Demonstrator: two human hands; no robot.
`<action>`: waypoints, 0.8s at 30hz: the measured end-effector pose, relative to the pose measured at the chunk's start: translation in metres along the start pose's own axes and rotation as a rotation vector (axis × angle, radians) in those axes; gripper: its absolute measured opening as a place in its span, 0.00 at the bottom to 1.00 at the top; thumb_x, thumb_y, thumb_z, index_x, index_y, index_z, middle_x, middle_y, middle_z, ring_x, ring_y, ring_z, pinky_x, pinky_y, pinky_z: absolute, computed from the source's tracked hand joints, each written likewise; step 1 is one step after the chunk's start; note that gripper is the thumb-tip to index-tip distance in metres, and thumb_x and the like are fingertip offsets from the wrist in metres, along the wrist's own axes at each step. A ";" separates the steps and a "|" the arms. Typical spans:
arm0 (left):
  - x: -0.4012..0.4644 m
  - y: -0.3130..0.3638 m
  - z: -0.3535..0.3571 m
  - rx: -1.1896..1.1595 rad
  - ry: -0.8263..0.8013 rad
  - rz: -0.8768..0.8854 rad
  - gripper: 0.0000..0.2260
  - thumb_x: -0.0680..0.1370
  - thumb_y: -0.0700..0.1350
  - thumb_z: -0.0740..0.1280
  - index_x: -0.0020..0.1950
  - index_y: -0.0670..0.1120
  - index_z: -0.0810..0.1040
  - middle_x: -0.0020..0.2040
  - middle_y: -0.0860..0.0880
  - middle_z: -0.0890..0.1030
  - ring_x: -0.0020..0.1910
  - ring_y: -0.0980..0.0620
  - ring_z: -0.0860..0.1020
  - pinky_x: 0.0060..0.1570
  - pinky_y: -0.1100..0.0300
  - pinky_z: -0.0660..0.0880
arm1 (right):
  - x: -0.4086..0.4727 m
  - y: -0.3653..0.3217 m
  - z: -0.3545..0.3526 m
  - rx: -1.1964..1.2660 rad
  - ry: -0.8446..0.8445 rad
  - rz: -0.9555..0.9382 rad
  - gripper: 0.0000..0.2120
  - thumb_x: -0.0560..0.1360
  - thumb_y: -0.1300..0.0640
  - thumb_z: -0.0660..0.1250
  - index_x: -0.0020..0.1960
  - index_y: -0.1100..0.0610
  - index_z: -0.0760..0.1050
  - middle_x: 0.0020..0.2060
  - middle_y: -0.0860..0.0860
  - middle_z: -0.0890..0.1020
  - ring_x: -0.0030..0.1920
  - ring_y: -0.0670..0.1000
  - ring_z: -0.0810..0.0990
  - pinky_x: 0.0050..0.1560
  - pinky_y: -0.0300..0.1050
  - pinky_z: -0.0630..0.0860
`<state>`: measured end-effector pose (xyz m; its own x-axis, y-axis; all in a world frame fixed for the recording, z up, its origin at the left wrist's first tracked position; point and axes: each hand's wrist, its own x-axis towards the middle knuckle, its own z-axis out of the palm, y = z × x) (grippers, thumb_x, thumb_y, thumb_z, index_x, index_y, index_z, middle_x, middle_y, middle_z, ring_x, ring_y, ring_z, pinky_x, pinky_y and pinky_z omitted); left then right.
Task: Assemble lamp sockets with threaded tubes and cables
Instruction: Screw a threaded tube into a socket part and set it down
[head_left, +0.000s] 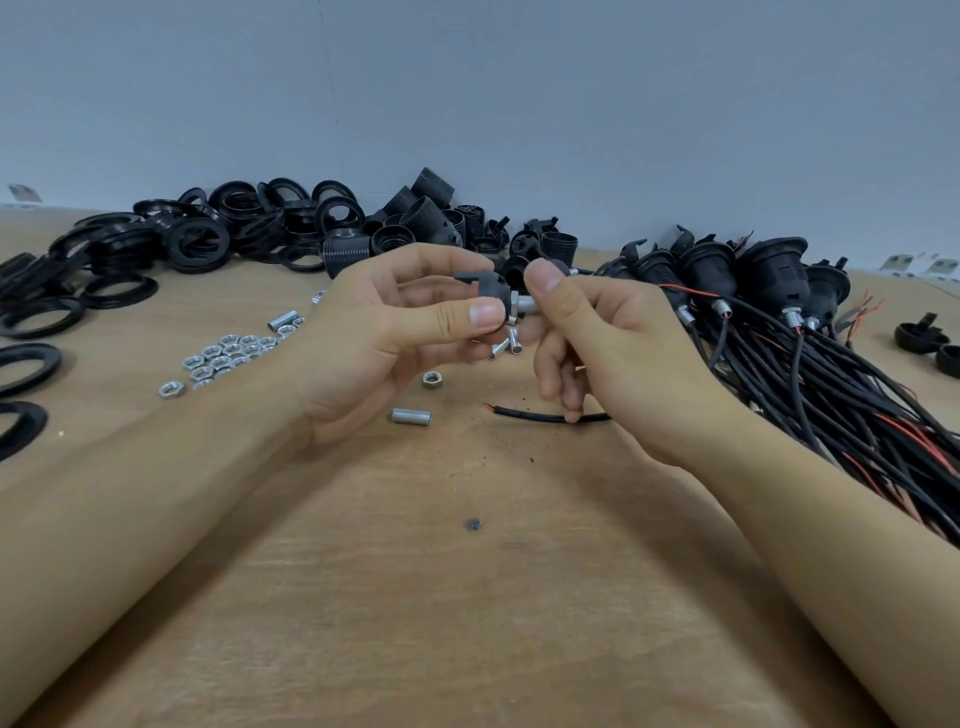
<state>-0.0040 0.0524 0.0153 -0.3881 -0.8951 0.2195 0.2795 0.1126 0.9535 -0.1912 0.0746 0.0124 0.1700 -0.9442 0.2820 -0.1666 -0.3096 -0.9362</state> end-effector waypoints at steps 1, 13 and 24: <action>0.000 0.000 -0.001 -0.004 0.009 -0.002 0.17 0.66 0.39 0.75 0.54 0.43 0.80 0.44 0.44 0.84 0.44 0.46 0.84 0.46 0.57 0.81 | 0.000 0.000 -0.001 0.000 -0.010 -0.013 0.16 0.79 0.46 0.64 0.41 0.57 0.76 0.26 0.55 0.78 0.22 0.51 0.70 0.24 0.44 0.71; 0.000 -0.001 -0.001 0.004 -0.020 -0.003 0.16 0.67 0.39 0.74 0.55 0.42 0.79 0.44 0.45 0.84 0.44 0.46 0.84 0.47 0.57 0.81 | 0.000 0.000 0.000 -0.031 -0.039 -0.022 0.18 0.82 0.50 0.61 0.35 0.56 0.72 0.23 0.54 0.76 0.21 0.53 0.69 0.25 0.46 0.70; 0.000 -0.005 -0.002 0.138 -0.028 0.089 0.17 0.66 0.39 0.76 0.53 0.45 0.79 0.50 0.48 0.83 0.44 0.48 0.83 0.48 0.57 0.80 | 0.000 0.001 -0.001 -0.067 -0.038 -0.028 0.18 0.82 0.50 0.60 0.35 0.55 0.70 0.24 0.50 0.74 0.24 0.50 0.71 0.25 0.44 0.71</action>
<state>-0.0034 0.0511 0.0106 -0.3916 -0.8668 0.3086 0.1917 0.2511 0.9488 -0.1923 0.0737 0.0116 0.2125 -0.9305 0.2984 -0.2253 -0.3438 -0.9116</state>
